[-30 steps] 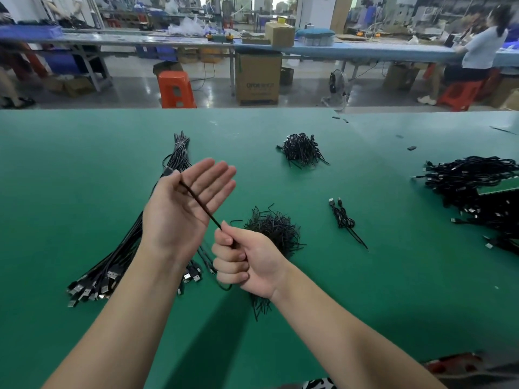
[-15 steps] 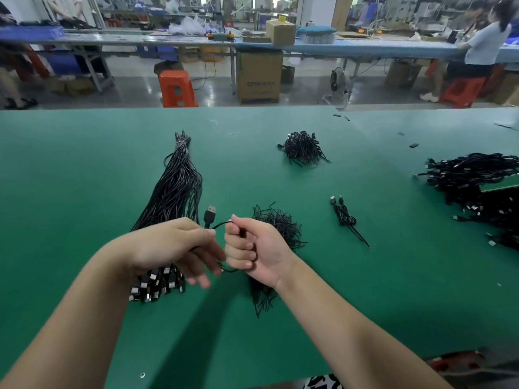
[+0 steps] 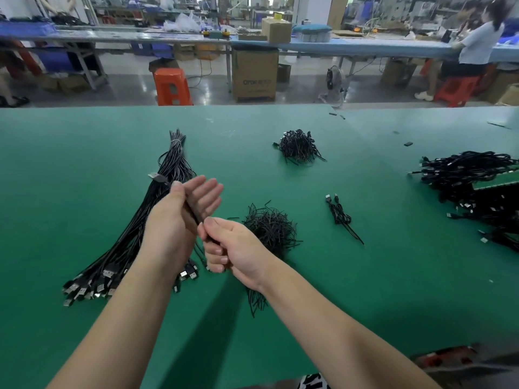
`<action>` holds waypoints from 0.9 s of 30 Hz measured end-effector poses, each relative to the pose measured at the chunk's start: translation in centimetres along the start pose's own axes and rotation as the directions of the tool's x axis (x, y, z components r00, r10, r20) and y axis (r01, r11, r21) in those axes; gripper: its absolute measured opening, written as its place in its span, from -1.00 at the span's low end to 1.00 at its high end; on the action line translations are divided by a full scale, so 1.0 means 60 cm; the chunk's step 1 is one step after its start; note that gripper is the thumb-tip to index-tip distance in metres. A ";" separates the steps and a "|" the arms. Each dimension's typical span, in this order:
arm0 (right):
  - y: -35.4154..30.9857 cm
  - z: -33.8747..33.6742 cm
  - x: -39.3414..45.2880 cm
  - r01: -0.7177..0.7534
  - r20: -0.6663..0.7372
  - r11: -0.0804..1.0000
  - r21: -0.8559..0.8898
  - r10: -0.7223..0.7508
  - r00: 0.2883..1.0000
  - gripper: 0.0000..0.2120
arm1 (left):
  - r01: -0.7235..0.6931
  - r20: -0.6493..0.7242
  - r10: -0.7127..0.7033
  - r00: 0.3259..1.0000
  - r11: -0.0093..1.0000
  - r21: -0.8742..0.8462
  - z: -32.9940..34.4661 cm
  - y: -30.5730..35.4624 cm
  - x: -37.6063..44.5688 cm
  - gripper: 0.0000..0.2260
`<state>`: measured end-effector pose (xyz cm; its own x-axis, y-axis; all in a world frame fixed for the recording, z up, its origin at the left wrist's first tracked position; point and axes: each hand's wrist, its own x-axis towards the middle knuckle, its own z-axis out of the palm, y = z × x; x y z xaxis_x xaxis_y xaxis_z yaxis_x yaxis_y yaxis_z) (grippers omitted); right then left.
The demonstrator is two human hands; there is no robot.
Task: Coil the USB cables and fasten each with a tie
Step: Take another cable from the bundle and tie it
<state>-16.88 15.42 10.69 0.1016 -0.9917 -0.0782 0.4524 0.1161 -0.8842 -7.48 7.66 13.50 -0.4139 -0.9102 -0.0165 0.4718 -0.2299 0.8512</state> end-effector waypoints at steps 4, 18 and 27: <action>0.015 -0.012 0.000 -0.085 0.075 0.974 0.210 0.071 0.995 -0.70 | 0.056 -0.077 -0.094 0.993 0.919 -0.391 -0.003 0.061 0.010 -0.67; -0.041 -0.054 0.029 -0.044 0.050 0.988 0.151 0.037 0.998 -0.71 | -0.056 0.216 -0.334 0.918 0.429 0.901 -0.053 0.051 -0.011 -0.71; -0.037 -0.033 0.019 -0.006 0.064 0.999 0.038 0.003 0.998 -0.72 | -0.176 0.189 0.059 0.980 0.700 0.693 -0.046 0.002 -0.005 -0.71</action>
<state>-19.55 13.93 11.66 0.1596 -0.9858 -0.0516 0.4848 0.1238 -0.8658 -5.18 6.95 12.17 -0.5250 -0.8405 0.1337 -0.1362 0.2380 0.9617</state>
